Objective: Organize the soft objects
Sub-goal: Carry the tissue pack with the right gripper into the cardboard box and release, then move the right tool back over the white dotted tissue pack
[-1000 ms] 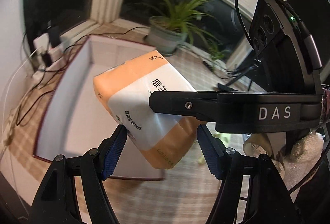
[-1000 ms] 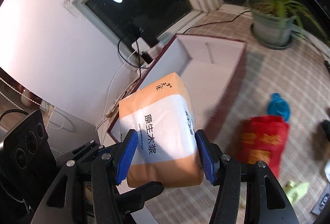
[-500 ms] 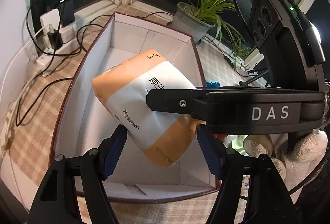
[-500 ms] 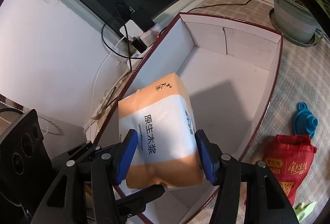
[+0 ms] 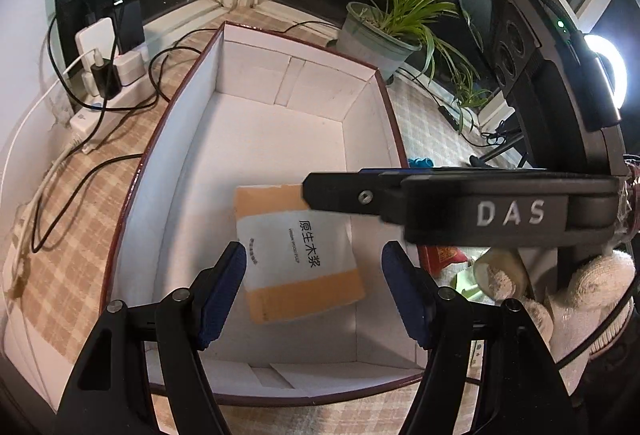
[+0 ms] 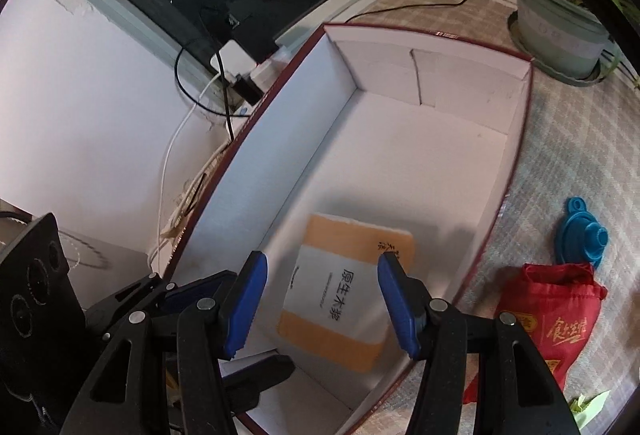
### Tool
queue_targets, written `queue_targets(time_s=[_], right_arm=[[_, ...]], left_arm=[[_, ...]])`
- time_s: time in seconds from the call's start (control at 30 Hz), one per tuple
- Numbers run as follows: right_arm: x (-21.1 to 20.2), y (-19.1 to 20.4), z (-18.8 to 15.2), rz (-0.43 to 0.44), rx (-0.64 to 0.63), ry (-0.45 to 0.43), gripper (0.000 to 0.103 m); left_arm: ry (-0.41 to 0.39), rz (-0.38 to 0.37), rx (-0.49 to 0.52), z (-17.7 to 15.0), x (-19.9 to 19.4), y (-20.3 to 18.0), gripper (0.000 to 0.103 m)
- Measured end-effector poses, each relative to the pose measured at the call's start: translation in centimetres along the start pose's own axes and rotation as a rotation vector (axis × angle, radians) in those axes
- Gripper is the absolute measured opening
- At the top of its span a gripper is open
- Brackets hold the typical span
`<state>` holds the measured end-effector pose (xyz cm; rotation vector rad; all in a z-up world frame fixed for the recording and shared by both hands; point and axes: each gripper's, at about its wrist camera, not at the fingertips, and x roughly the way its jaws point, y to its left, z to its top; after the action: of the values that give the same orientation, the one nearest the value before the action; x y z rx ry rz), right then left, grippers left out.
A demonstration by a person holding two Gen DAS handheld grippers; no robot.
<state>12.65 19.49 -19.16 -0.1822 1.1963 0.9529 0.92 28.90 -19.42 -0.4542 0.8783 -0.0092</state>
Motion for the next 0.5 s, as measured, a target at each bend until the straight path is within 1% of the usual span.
queue_targets(time_s=[0.27,0.5], right_arm=[[-3.8,-0.7,-0.8,0.012,0.002,-0.063,0.054],[-9.5,-2.6,-3.2,-0.004,0.002,-0.147,0.054]], left_arm=[[-0.036,-0.018,-0.005,-0.3,-1.8,-0.7,0.069],[-0.086,-0.051,0.022,-0.8,-3.9,-3.1,0.069]])
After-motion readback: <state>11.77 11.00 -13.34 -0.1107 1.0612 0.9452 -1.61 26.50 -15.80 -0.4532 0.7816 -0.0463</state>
